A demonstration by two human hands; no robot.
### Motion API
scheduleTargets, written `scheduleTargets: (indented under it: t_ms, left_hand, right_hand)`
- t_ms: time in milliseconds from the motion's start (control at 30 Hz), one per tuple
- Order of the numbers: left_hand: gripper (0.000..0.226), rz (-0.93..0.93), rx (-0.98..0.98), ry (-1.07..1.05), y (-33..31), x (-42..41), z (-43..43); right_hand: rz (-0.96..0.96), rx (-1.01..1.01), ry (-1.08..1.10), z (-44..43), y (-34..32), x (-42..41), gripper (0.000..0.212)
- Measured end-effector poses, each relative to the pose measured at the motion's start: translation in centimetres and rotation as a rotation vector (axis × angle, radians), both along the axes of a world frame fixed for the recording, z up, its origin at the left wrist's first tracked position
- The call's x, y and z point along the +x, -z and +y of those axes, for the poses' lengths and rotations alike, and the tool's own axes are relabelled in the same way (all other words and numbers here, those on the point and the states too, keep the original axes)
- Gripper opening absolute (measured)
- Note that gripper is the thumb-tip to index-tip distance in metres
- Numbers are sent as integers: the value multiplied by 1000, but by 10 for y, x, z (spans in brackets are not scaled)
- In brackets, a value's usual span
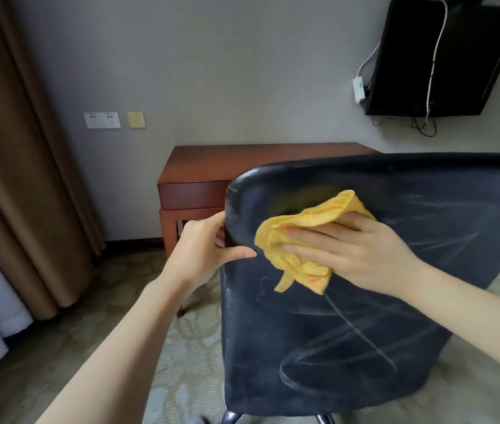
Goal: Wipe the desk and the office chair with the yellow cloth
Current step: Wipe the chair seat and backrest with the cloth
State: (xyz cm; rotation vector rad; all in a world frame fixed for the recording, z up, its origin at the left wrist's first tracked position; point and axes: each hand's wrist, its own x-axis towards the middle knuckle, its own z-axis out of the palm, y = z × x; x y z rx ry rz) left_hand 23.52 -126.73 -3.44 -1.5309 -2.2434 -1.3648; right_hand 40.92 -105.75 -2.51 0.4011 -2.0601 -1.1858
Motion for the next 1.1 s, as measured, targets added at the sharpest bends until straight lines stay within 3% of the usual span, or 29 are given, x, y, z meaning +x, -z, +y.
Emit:
scheduleTargets:
  t_ms: [267,433,533,667,833,1100]
  left_hand:
    - [48,-25,-7,-28,6,-1,-2]
    - [52,-101,-16,24,9,5,-9]
    - [64,-237,-45,102,13,3,-15]
    - [66,-390,-68,205,17,0,-21]
    - [57,-440,-198,97,37,-12,-19]
    - [57,-519,-154,-17,42,-10,-27]
  right_hand:
    - [254,-167,84,4,-43,36,52]
    - [240,-285,49,-51,-71,-4,48]
    - [227,-302,71,-80,-73,-29,47]
    - [226,-265,89,-102,-58,-54,42]
    - [235,-197,62,-103,-42,-74,27]
    - [52,-5,58,-81,7,-80,41]
